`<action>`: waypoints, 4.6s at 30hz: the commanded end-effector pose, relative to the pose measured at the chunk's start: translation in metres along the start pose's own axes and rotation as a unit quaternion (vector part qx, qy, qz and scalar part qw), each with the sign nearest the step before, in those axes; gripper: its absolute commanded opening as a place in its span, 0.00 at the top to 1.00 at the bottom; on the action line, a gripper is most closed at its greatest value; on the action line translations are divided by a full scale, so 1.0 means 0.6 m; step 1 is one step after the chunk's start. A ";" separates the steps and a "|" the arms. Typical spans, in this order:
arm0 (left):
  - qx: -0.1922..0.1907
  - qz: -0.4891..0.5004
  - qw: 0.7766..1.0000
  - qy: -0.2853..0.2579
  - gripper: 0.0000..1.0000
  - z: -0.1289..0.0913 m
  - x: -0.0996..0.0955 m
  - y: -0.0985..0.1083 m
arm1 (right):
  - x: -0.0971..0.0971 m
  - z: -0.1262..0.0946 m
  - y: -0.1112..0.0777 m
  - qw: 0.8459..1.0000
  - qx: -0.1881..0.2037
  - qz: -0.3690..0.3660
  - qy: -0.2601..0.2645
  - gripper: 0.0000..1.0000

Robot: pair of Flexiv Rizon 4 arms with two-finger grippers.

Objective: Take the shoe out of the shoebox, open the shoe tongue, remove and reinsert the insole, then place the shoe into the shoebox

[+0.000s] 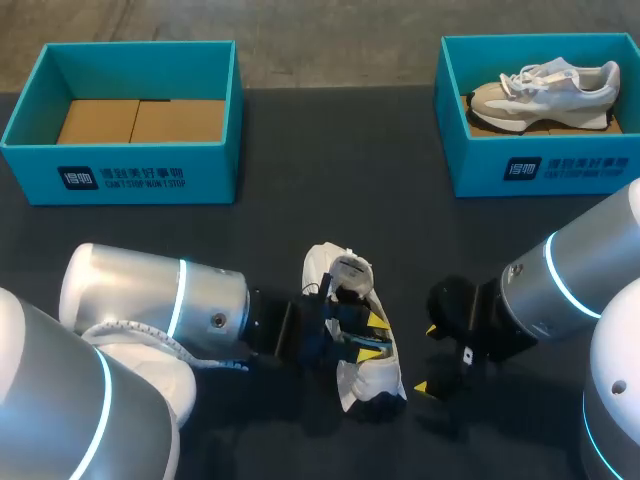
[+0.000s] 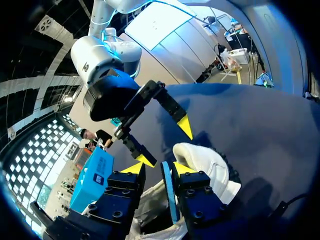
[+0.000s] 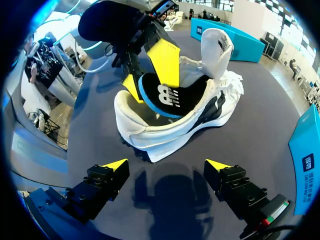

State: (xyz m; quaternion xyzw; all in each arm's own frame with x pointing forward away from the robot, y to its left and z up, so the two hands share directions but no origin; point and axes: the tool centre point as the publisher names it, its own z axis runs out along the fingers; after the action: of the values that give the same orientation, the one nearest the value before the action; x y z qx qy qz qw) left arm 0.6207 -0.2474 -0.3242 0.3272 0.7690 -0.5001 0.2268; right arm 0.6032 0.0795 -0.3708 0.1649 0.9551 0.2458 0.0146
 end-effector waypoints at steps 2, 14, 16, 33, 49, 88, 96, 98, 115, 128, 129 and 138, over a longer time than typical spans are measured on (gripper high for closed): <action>0.008 -0.001 1.000 0.015 0.66 -0.027 0.001 -0.006 | 0.003 -0.001 -0.001 1.000 0.000 0.001 -0.002 0.00; -0.003 -0.001 0.999 0.039 0.66 -0.057 -0.005 -0.009 | 0.003 -0.001 -0.001 1.000 0.000 0.001 -0.002 0.00; -0.010 0.004 0.999 0.053 0.67 -0.062 -0.006 -0.006 | 0.003 -0.001 -0.001 1.000 0.000 0.001 -0.002 0.00; -0.041 0.030 0.983 0.178 0.68 -0.081 -0.012 0.003 | 0.003 -0.001 -0.001 1.000 0.000 0.001 -0.002 0.00; -0.069 0.045 0.940 0.330 0.62 -0.074 -0.016 0.011 | -0.041 -0.101 -0.043 0.998 0.018 -0.045 0.027 0.00; -0.071 0.153 0.868 0.467 0.00 -0.086 -0.052 0.034 | -0.102 -0.223 -0.113 0.985 0.063 -0.146 0.074 0.00; -0.053 0.171 0.853 0.490 0.70 -0.091 -0.043 0.030 | -0.118 -0.235 -0.129 0.980 0.092 -0.150 0.089 0.00; -0.050 0.179 0.848 0.496 0.72 -0.092 -0.041 0.024 | -0.118 -0.235 -0.129 0.980 0.092 -0.150 0.089 0.00; -0.044 0.189 0.809 0.555 1.00 -0.077 -0.040 0.002 | -0.118 -0.235 -0.129 0.980 0.092 -0.150 0.089 0.00; -0.056 0.197 0.802 0.562 1.00 -0.080 -0.040 0.003 | -0.118 -0.235 -0.129 0.980 0.092 -0.150 0.089 0.00; -0.049 0.190 0.805 0.560 1.00 -0.079 -0.037 0.001 | -0.118 -0.235 -0.129 0.980 0.092 -0.150 0.089 0.00; -0.040 0.159 0.801 0.575 1.00 -0.069 -0.004 0.002 | -0.118 -0.235 -0.129 0.980 0.092 -0.150 0.089 0.00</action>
State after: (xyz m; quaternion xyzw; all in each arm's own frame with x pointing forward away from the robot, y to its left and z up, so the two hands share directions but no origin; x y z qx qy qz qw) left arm 0.6243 -0.2036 -0.3005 0.6624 0.7154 -0.1498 -0.1640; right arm 0.6323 -0.0721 -0.2869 -0.0028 0.9847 0.1665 -0.0504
